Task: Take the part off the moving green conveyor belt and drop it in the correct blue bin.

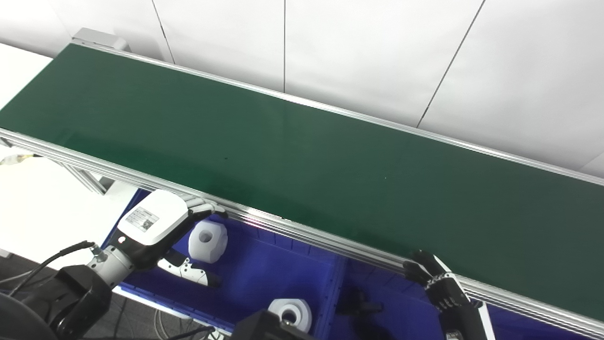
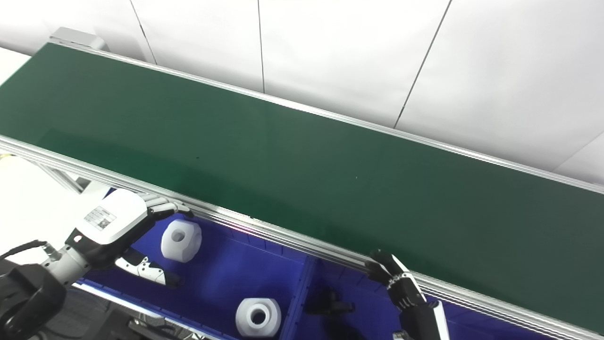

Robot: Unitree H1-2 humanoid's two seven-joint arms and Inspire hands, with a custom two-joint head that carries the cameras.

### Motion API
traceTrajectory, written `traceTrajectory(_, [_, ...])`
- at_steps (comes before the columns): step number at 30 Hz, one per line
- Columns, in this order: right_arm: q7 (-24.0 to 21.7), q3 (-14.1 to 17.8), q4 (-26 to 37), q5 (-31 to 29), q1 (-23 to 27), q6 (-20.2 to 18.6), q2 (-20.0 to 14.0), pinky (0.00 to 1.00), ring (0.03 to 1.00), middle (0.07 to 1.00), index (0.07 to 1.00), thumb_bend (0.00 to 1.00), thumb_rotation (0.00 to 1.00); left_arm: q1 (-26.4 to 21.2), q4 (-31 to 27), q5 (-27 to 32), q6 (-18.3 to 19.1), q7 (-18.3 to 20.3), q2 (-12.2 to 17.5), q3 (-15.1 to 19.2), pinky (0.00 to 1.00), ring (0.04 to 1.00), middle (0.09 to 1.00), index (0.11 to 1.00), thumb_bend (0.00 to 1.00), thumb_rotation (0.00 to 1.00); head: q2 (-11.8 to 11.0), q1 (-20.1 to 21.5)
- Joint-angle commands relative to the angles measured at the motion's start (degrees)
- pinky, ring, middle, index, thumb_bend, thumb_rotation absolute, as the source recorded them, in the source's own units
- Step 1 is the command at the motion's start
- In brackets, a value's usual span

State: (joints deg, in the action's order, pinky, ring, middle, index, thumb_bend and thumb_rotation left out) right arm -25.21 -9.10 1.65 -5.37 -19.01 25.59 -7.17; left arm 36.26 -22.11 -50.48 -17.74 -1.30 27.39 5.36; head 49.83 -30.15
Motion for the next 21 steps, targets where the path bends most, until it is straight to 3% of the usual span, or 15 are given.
traceTrajectory(1, [0.2, 0.1, 1.2, 0.0, 0.1, 1.3, 0.6, 0.75, 0.802, 0.845, 0.845, 0.80, 0.89, 0.4, -2.2, 1.9, -2.3, -2.7, 0.5, 0.8, 0.62, 0.708, 0.764, 0.717, 0.87, 0.95, -0.1, 0.8])
traceTrajectory(6, [0.6, -0.3, 0.6, 1.2, 0.3, 1.3, 1.4, 0.74, 0.798, 0.841, 0.838, 0.79, 0.89, -0.9, -5.9, 8.5, -4.7, -2.2, -1.3, 0.0, 0.61, 0.715, 0.768, 0.730, 0.86, 0.94, -0.3, 3.8])
traceTrajectory(12, [3.9, -2.4, 0.3, 5.5, 0.5, 1.3, 2.4, 0.72, 0.787, 0.835, 0.843, 0.81, 0.92, -4.6, -7.6, 14.2, -6.5, -1.7, -5.4, -2.7, 0.61, 0.711, 0.759, 0.716, 0.85, 0.88, -0.9, 13.6])
traceTrajectory(13, [4.6, -2.9, 0.1, 6.1, 0.5, 1.3, 2.5, 0.71, 0.783, 0.834, 0.840, 0.81, 0.93, -5.4, -7.7, 15.0, -6.1, -1.4, -6.4, -3.2, 0.61, 0.706, 0.751, 0.710, 0.85, 0.87, -0.9, 13.6])
traceTrajectory(18, [9.0, -6.4, -0.7, 9.3, 1.2, 1.3, 3.0, 0.70, 0.776, 0.832, 0.833, 0.81, 0.93, -9.1, -4.8, 20.2, -5.8, -0.7, -10.3, -5.8, 0.59, 0.694, 0.743, 0.710, 0.83, 0.80, -1.7, 22.7])
traceTrajectory(21, [11.9, -8.8, -1.7, 11.0, 1.9, 1.3, 2.9, 0.70, 0.785, 0.839, 0.829, 0.80, 0.93, -11.3, -0.8, 22.4, -6.9, 0.2, -12.1, -8.2, 0.59, 0.687, 0.745, 0.711, 0.82, 0.79, -2.5, 25.9])
